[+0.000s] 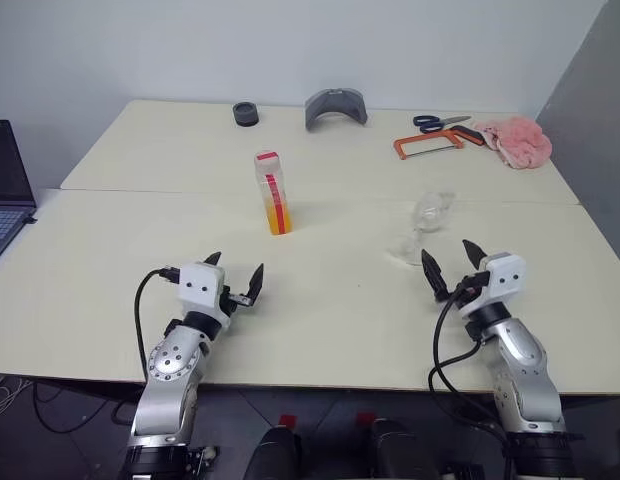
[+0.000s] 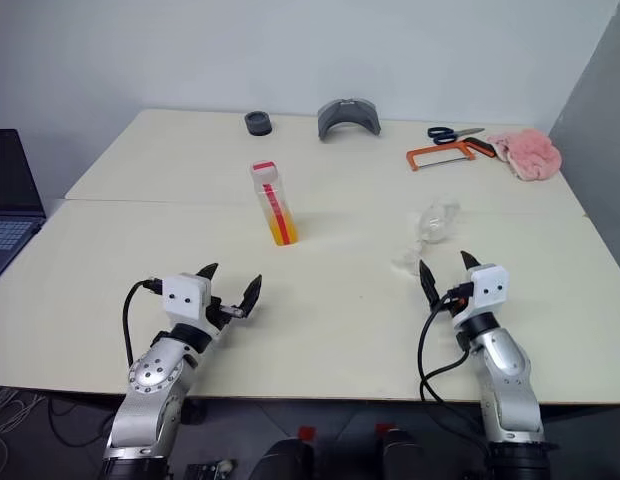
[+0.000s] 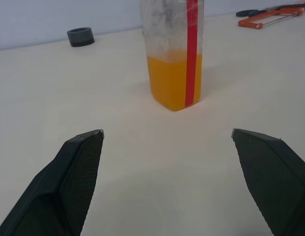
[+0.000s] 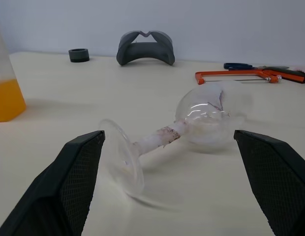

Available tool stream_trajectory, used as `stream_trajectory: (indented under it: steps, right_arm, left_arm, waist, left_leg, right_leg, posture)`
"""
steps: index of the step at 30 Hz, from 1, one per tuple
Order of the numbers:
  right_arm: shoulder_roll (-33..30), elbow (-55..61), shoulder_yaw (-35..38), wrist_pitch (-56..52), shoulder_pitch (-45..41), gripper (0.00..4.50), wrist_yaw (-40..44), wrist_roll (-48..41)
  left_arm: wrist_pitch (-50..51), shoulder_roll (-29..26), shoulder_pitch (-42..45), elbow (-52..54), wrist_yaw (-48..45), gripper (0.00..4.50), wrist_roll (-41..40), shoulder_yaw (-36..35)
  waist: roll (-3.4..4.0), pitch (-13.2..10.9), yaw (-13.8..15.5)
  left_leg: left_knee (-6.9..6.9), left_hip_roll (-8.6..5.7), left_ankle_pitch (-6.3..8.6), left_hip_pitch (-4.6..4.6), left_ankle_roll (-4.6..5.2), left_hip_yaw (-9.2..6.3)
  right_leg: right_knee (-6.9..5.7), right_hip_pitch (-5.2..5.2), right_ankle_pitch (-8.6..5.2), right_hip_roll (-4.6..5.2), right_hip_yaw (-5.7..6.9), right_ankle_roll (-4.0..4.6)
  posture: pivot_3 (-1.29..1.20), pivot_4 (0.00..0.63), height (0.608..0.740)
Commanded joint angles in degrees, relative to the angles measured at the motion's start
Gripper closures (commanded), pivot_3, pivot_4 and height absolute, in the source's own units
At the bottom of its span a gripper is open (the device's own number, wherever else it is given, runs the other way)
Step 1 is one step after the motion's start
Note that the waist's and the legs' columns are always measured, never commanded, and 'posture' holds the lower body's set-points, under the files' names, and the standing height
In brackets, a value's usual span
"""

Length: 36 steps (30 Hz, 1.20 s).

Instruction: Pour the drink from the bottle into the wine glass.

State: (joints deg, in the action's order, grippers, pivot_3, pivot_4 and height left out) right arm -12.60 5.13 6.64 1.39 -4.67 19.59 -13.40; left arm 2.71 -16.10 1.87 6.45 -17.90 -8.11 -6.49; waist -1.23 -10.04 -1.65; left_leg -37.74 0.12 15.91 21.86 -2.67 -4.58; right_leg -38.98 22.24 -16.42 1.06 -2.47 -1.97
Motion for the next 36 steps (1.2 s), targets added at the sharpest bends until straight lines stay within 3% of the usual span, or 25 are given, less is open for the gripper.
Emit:
stream_trajectory:
  steps: [1,26,30,36]
  right_arm:
    - [0.0,0.8,0.5,1.6,-0.7,0.00,-0.2,0.0]
    - [-0.2,2.1,-0.4,1.1,0.3,0.00,2.0,-0.3]
    - [-2.3,6.1,-1.7,-1.6,1.0,0.00,5.8,-2.7]
    - [-10.1,16.7,-3.4,-14.4,0.0,0.00,13.6,-11.4]
  left_arm:
    - [-1.8,-0.3,0.6,2.2,-0.4,0.02,-0.4,-0.3]
    - [-2.3,0.9,2.0,1.4,0.4,0.02,-2.4,-1.7]
    - [-1.2,1.1,3.9,0.4,2.0,0.02,-1.4,-1.1]
    - [2.4,4.1,11.6,-4.3,6.9,0.02,1.6,1.0]
  waist:
    - [0.00,0.0,0.0]
    - [0.00,0.0,0.0]
    - [0.01,0.0,0.0]
    - [0.01,0.0,0.0]
  left_leg:
    - [0.00,0.00,0.00,0.00,0.00,0.01]
    - [0.00,0.00,0.00,0.00,0.00,0.00]
    - [0.00,-0.02,0.00,0.01,0.00,-0.01]
    - [-0.04,-0.39,0.00,0.03,0.00,-0.11]
  right_leg:
    - [0.00,0.00,0.00,0.00,0.00,0.00]
    - [0.00,0.00,0.00,0.00,0.00,0.00]
    - [0.00,0.00,0.00,0.01,0.01,0.00]
    - [0.01,-0.04,0.00,0.05,0.06,-0.01]
  posture:
    - [0.00,0.150,0.740]
    - [0.00,0.150,0.740]
    - [0.00,0.150,0.740]
    - [0.00,0.150,0.740]
